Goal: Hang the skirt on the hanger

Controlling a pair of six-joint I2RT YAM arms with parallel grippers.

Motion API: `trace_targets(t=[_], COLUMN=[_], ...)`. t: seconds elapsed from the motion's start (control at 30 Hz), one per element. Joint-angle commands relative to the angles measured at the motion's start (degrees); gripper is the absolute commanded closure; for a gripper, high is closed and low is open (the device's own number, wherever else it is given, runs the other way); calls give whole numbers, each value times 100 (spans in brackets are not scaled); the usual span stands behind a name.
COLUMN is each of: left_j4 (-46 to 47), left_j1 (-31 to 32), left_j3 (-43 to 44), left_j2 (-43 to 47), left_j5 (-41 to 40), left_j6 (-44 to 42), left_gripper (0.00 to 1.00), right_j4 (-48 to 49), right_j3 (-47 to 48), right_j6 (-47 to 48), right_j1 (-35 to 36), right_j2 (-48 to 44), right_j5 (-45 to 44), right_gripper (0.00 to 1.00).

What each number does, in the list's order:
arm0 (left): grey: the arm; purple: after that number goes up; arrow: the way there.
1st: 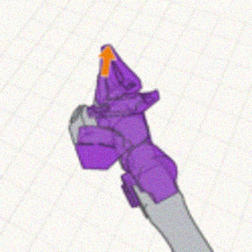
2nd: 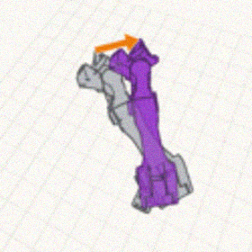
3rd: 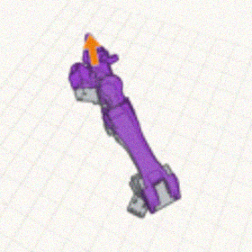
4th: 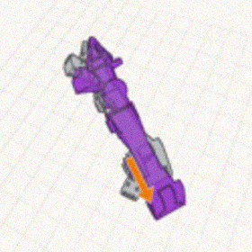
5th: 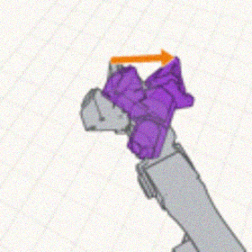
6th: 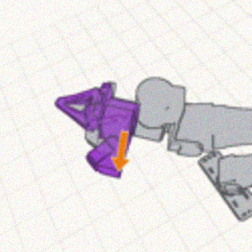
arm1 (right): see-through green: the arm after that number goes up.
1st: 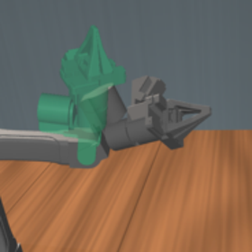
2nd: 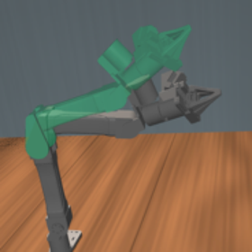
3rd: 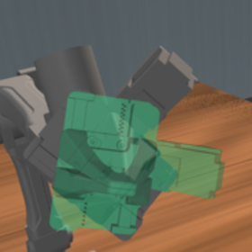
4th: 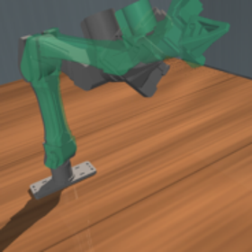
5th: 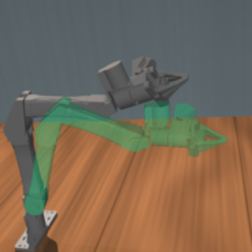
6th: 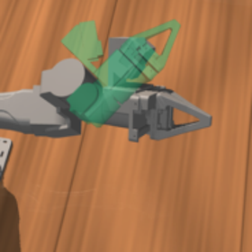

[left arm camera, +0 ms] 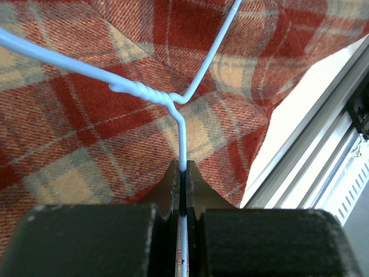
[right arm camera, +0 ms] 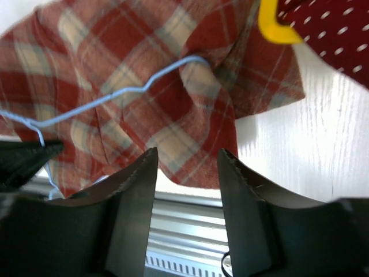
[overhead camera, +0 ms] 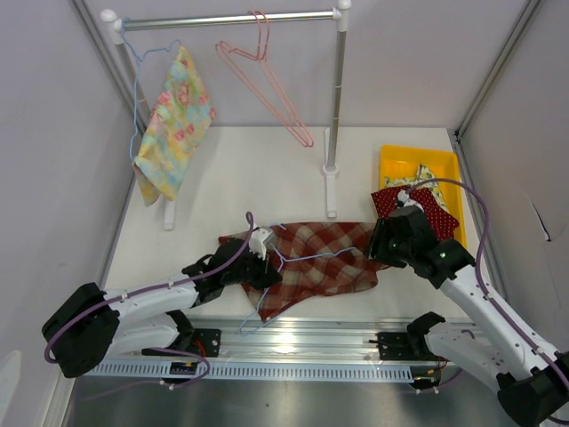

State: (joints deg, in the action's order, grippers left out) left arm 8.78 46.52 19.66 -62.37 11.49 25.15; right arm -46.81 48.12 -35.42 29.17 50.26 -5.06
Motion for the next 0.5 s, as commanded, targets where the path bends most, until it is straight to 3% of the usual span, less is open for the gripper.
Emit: trace_targets(t=[0.0, 0.07, 0.1, 0.23, 0.47], left_j4=[63, 89, 89, 63, 54], left_j1=[-29, -29, -29, -29, -29], left_j3=[161, 143, 135, 161, 143], left_j2=[-65, -82, -82, -91, -100], left_j5=[-164, -164, -156, -164, -156], left_j6=[-221, -212, -212, -203, -177], left_gripper=[100, 100, 100, 100, 100], right_j4=[294, 574, 681, 1190, 2420], right_j3=[-188, -241, -294, -417, -392], right_j6=[-306, -439, -492, -773, -660], right_j1=[586, 1176, 1858, 3030, 3955], right_j2=[-262, -254, -210, 238, 1634], right_j5=[-73, -275, -650, -1198, -1367], right_gripper=[46, 43, 42, 41, 40])
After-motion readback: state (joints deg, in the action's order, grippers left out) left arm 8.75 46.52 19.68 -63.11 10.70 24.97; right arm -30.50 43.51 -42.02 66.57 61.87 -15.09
